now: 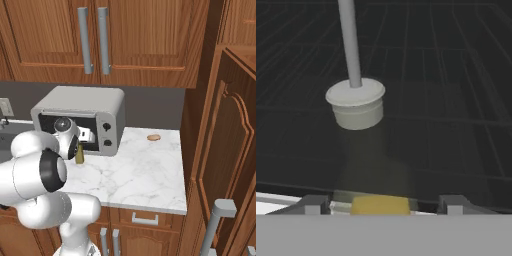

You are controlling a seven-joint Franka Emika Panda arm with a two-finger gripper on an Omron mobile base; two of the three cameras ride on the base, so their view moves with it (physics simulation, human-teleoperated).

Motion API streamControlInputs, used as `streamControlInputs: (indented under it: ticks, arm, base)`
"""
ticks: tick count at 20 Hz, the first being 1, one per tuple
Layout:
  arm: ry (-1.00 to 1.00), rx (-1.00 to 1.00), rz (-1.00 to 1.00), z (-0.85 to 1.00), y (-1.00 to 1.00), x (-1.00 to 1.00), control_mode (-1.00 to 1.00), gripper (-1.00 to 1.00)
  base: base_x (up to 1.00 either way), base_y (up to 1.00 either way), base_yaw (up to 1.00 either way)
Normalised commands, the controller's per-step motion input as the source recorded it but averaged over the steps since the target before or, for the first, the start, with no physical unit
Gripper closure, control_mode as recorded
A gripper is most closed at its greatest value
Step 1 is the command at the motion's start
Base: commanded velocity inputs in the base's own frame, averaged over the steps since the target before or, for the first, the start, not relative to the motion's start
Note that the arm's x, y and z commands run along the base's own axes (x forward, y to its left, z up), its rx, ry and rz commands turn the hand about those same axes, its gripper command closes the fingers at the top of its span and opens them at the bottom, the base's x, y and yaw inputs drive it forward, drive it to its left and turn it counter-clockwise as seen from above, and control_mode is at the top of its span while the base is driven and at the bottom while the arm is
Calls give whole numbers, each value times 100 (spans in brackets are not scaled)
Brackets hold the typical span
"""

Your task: Pick the oil and vinegar bottle and oil and vinegar bottle from the counter and place them in the cabinet.

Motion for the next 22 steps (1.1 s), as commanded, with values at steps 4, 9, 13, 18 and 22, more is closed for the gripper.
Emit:
streamControlInputs:
  ticks: [4, 9, 13, 18, 22]
  arm:
    - [0, 0, 0, -2, 0, 1, -100, 100]
    - [-4, 0, 0, 2, 0, -8, -100, 100]
    - [-11, 1, 2, 29, 0, -45, -100, 100]
    - [-8, 1, 4, 45, -13, -79, -100, 100]
    - [-4, 1, 4, 55, -21, -99, -100, 100]
  base:
    - [0, 0, 0]
    - [0, 0, 0]
    - [0, 0, 0]
    - [0, 0, 0]
    - [0, 0, 0]
